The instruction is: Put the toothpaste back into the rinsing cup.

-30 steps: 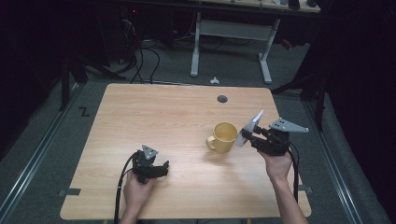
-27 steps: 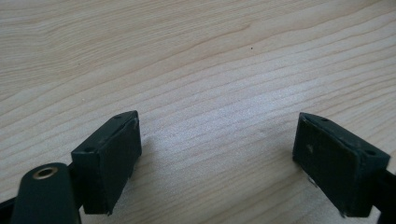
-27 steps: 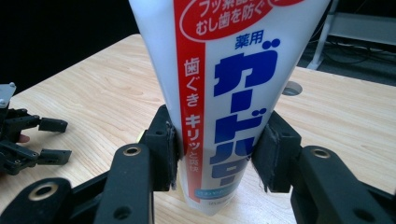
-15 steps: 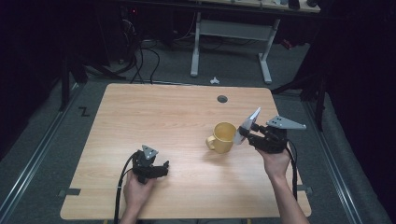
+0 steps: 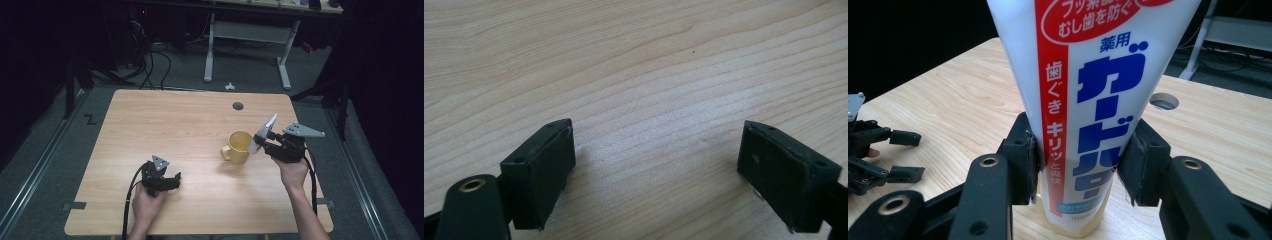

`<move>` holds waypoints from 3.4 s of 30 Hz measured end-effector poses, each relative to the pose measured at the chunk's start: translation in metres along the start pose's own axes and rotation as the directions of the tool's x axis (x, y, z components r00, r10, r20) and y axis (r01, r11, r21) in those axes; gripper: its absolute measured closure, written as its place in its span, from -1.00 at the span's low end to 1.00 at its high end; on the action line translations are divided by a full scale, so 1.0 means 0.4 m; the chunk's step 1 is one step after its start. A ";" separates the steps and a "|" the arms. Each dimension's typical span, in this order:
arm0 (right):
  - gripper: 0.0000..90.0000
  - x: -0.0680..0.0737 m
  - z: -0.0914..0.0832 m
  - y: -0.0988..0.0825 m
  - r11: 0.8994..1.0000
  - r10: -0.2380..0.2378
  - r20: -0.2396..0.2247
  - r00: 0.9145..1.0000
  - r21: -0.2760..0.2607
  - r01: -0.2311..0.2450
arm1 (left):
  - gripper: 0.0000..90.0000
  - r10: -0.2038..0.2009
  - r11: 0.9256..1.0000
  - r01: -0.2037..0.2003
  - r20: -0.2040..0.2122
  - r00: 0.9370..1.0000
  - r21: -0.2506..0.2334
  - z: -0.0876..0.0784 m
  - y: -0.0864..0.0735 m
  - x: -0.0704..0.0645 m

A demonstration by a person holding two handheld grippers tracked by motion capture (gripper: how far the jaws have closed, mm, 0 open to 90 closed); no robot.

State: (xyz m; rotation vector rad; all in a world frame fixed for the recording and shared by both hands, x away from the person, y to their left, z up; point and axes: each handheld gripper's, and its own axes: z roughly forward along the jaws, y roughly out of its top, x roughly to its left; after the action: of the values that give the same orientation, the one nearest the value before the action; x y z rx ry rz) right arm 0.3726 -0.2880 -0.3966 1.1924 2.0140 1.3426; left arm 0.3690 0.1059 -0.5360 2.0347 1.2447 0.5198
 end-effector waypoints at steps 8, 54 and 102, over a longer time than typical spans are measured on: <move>0.24 0.002 0.010 0.005 1.000 -0.001 -0.002 1.000 0.001 0.001 | -0.65 0.000 1.000 0.000 0.000 1.000 0.000 0.000 0.000 0.000; 0.22 0.029 0.083 0.015 0.998 -0.038 -0.023 0.999 0.048 0.039 | -0.65 0.000 1.000 0.000 0.000 1.000 0.000 0.000 0.000 0.000; 0.18 0.033 0.172 -0.054 0.981 -0.026 -0.020 0.999 0.191 0.029 | -0.65 0.000 1.000 0.000 0.001 1.000 0.000 0.000 0.000 0.000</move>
State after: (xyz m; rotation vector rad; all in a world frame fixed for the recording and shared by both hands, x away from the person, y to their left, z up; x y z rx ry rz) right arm 0.4074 -0.2447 -0.4443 1.2329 2.2047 1.1708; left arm 0.3690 0.1060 -0.5360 2.0346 1.2444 0.5189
